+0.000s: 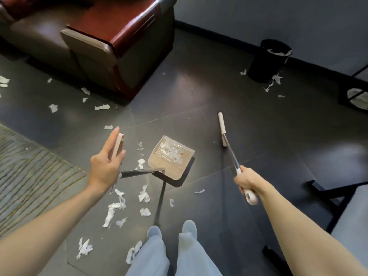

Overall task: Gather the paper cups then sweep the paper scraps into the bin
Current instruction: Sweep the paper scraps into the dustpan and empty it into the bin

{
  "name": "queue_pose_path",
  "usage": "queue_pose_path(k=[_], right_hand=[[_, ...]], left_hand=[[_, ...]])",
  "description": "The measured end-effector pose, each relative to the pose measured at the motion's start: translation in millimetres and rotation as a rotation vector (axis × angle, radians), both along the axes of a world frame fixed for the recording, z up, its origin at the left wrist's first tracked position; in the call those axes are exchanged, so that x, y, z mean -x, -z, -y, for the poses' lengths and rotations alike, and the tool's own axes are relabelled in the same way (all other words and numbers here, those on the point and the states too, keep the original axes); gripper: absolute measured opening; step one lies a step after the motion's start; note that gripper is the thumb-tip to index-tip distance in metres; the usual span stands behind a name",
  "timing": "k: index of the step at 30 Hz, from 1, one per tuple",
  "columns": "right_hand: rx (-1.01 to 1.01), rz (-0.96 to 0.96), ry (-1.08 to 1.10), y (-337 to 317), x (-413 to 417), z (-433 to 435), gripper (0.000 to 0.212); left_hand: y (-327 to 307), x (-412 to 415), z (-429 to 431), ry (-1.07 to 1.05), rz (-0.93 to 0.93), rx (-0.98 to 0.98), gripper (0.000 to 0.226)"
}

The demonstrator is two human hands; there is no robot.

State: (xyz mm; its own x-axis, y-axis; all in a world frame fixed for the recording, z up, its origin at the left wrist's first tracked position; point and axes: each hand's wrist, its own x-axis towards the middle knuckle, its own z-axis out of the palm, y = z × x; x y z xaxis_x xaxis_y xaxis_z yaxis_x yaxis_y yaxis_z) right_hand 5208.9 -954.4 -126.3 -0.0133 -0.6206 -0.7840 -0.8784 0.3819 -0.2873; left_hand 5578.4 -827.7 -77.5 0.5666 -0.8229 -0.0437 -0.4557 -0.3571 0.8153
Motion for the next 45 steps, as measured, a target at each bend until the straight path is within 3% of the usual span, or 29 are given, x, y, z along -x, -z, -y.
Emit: queue_pose_path(k=[5, 13, 19, 24, 29, 34, 37, 40, 45], right_hand=[[-0.191, -0.017, -0.051, 30.5, 4.3, -8.2, 0.072], [-0.279, 0.112, 0.175, 34.9, -3.9, -59.0, 0.084], [-0.355, 0.133, 0.245, 18.2, -21.8, -165.1, 0.088], [-0.356, 0.2, 0.173, 3.5, -72.9, -275.8, 0.081], [-0.4, 0.32, 0.313, -5.8, -113.4, -341.0, 0.069], [-0.233, 0.268, 0.283, -16.5, -113.0, -351.1, 0.066], [-0.141, 0.205, 0.277, -18.2, -100.7, -347.8, 0.05], [-0.077, 0.146, 0.285, -20.8, -96.0, -345.6, 0.021], [-0.068, 0.075, 0.307, -9.2, -90.5, -345.0, 0.016]], left_hand=[[10.8, 7.4, 3.9, -0.052, -0.04, -0.013, 0.069], [10.7, 0.0, -20.9, -0.028, -0.043, -0.044, 0.072], [8.9, -28.2, -81.4, 0.017, -0.006, -0.006, 0.065], [-2.0, -68.1, -146.8, 0.034, 0.027, -0.004, 0.065], [-10.2, -102.8, -204.2, -0.009, 0.004, 0.011, 0.062], [-10.3, -128.3, -239.8, -0.033, 0.032, -0.016, 0.062], [-10.0, -131.0, -250.9, -0.028, 0.035, -0.04, 0.062], [-8.9, -128.0, -252.8, -0.037, 0.044, -0.055, 0.062], [-2.5, -124.7, -243.1, -0.017, 0.062, -0.034, 0.058]])
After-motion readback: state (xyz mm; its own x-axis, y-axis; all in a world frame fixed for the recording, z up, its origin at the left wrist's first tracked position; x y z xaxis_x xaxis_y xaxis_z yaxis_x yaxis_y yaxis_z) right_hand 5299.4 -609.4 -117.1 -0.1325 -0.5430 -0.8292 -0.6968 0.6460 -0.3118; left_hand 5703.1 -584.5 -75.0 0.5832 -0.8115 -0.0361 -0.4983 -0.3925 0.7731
